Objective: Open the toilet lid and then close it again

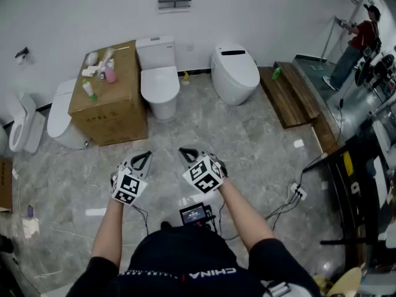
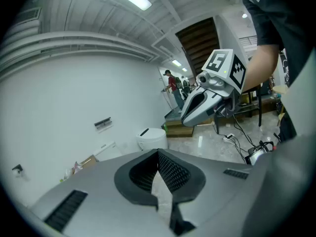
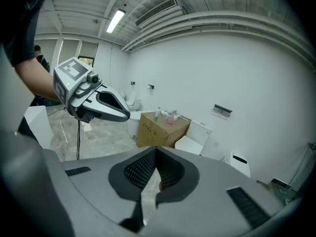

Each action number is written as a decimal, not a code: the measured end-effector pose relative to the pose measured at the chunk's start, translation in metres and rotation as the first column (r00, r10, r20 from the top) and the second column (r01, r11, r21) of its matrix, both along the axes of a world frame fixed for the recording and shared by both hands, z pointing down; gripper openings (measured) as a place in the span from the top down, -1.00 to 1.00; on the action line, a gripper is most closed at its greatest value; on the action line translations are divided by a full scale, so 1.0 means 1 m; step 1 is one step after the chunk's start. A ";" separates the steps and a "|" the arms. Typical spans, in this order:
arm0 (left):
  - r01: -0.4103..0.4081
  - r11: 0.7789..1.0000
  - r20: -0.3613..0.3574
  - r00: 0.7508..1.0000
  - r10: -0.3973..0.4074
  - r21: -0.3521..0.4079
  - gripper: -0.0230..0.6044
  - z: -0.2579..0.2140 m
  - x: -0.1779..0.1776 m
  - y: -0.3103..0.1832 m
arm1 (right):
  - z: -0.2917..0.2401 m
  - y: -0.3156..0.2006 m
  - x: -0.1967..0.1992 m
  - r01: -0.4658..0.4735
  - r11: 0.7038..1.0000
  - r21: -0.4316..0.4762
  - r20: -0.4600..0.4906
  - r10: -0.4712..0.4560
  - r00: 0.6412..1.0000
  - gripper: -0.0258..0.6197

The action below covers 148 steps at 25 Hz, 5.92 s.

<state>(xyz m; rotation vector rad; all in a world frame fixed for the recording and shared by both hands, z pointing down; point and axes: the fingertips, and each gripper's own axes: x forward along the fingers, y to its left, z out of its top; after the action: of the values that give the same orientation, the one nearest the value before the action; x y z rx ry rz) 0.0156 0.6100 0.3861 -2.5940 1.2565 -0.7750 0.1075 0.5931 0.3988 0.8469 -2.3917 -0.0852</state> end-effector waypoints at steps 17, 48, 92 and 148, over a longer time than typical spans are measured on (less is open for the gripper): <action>-0.002 1.000 -0.015 1.000 0.002 -0.011 0.90 0.005 -0.002 0.010 | 0.007 0.008 0.004 -0.024 1.000 -0.020 0.027 0.024 0.999 0.88; 0.037 0.999 0.025 0.999 -0.036 -0.039 0.90 0.023 0.032 -0.021 | 0.025 -0.023 0.052 -0.008 0.998 -0.060 0.025 0.009 1.000 0.88; -0.011 0.985 -0.031 0.999 0.005 -0.174 0.90 0.100 -0.083 -0.436 | 0.090 -0.444 -0.067 -0.115 0.974 -0.195 -0.001 0.117 0.993 0.88; 0.011 0.966 0.045 0.999 0.000 -0.260 0.90 0.121 -0.111 -0.666 | 0.110 -0.685 -0.105 -0.039 0.959 -0.280 -0.018 0.036 0.999 0.88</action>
<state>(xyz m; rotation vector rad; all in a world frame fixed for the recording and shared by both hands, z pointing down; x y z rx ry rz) -0.0954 -0.0558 0.5070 -2.7564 1.2234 -1.0590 0.0022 -0.0921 0.5089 0.7529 -2.3027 0.2576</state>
